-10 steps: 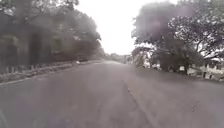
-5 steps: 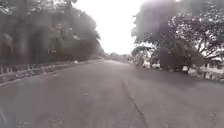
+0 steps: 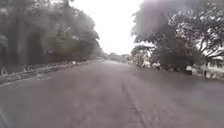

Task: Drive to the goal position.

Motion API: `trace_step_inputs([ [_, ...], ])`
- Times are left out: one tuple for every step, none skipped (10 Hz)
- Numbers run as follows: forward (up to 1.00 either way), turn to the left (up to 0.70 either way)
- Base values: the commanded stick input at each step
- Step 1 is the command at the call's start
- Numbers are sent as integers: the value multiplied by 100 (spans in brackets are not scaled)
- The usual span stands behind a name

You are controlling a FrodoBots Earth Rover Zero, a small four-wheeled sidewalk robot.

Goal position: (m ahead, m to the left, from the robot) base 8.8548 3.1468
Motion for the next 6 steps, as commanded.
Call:
trace_step_inputs([
  [70,0],
  [70,0],
  [70,0],
  [70,0],
  [70,0],
  [70,0],
])
